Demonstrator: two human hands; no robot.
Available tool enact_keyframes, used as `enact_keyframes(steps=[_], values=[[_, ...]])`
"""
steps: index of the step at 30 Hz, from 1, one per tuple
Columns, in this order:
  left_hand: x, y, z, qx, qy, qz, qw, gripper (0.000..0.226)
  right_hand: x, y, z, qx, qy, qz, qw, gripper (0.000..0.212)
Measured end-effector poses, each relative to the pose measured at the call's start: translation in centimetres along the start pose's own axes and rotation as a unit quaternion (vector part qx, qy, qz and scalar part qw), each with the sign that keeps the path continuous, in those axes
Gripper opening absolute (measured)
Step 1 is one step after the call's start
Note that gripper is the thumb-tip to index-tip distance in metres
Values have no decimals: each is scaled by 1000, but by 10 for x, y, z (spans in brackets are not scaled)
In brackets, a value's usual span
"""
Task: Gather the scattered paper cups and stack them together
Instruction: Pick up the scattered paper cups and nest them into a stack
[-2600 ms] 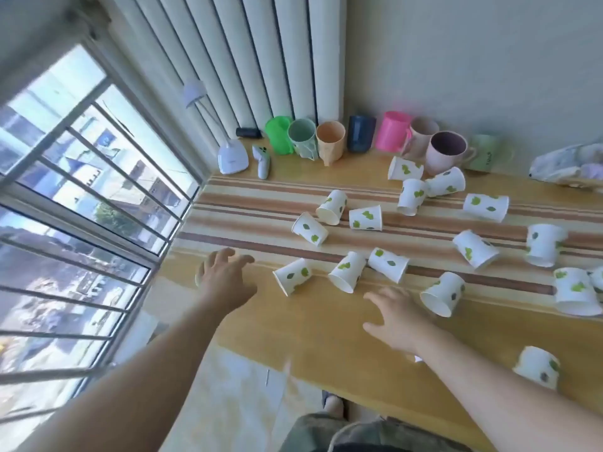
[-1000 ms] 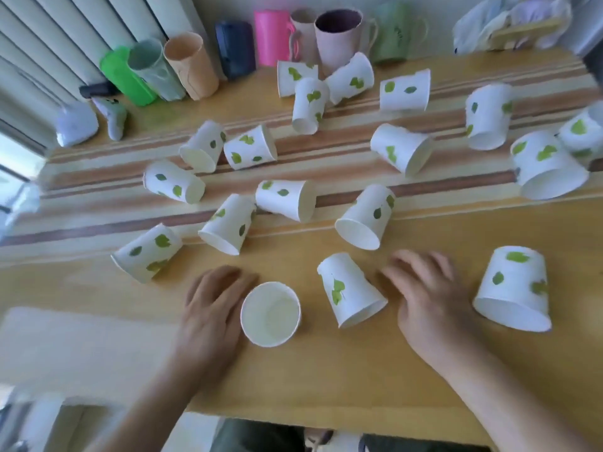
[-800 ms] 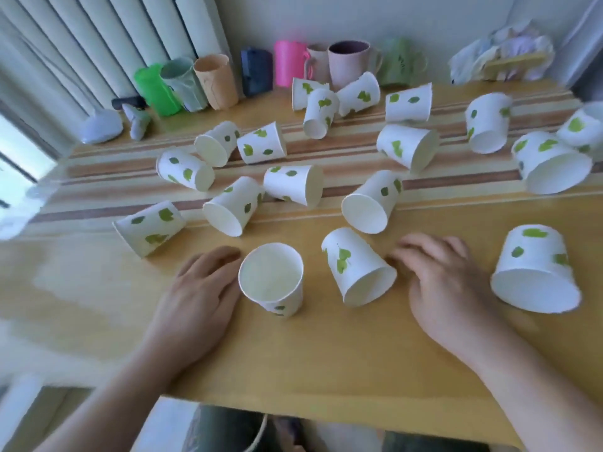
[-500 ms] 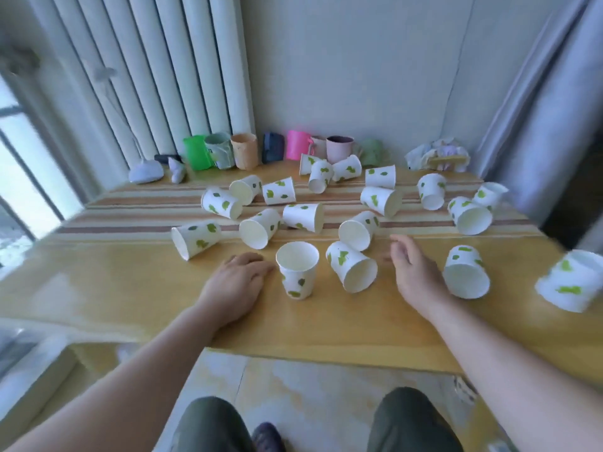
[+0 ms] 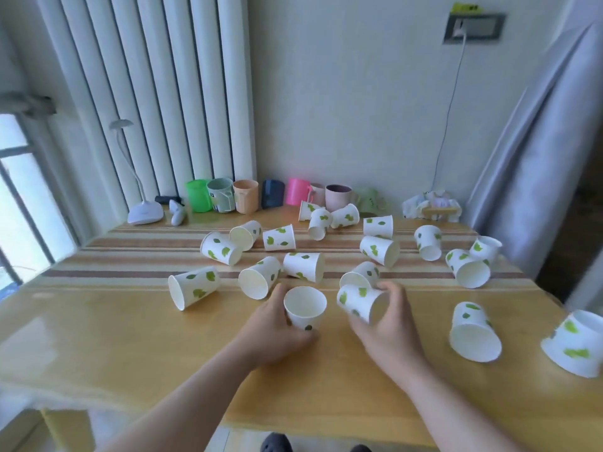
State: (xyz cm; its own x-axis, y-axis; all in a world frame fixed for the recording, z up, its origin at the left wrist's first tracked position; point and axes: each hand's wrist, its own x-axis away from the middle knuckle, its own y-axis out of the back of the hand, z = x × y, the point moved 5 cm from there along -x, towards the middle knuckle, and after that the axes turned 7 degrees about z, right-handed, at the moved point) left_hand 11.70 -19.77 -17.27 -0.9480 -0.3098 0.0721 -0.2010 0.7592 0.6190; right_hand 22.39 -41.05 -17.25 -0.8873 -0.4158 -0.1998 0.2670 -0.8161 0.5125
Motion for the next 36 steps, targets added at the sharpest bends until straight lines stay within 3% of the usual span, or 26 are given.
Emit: enact_keyframes(steps=[4, 6, 10, 13, 15, 16, 18, 19, 21, 23, 26, 30, 33, 36], values=[[-27, -16, -19, 45, -35, -30, 998, 63, -24, 44, 21, -217, -14, -65, 974, 46], [-39, -25, -28, 39, -52, -44, 997, 65, -38, 50, 32, -234, -2, -47, 971, 42], [-54, -36, -31, 9, -76, -79, 994, 73, -56, 36, 49, -88, 14, 54, 995, 78], [-57, -37, -26, -3, -89, -97, 991, 71, -64, 16, 53, 80, 41, 173, 981, 87], [-59, -37, -21, -1, -91, -108, 990, 69, -69, 11, 47, 79, 53, 213, 972, 86], [-61, -36, -17, 11, -83, -111, 990, 67, -73, 14, 44, 19, 49, 200, 978, 77], [-62, -35, -13, 35, -70, -111, 991, 63, -88, 26, 30, -113, 15, 104, 988, 55], [-63, -35, -12, 43, -68, -111, 990, 62, -96, 31, 20, -104, 9, 60, 993, 54], [-64, -34, -10, 55, -66, -114, 990, 62, -108, 25, 4, 59, 14, 86, 994, 72], [-64, -35, -10, 60, -65, -116, 989, 62, -108, 6, -9, 222, 17, 179, 958, 89], [-64, -36, -12, 59, -72, -115, 989, 60, -106, -12, -19, 276, 49, 229, 932, 92], [-62, -35, -12, 68, -74, -120, 988, 59, -112, -9, -26, 209, 88, 124, 966, 66], [-62, -36, -13, 69, -74, -125, 987, 61, -111, -1, -35, 107, 82, 14, 991, 63], [-63, -35, -13, 64, -74, -127, 987, 60, -110, 4, -29, -162, 12, -38, 986, 55]])
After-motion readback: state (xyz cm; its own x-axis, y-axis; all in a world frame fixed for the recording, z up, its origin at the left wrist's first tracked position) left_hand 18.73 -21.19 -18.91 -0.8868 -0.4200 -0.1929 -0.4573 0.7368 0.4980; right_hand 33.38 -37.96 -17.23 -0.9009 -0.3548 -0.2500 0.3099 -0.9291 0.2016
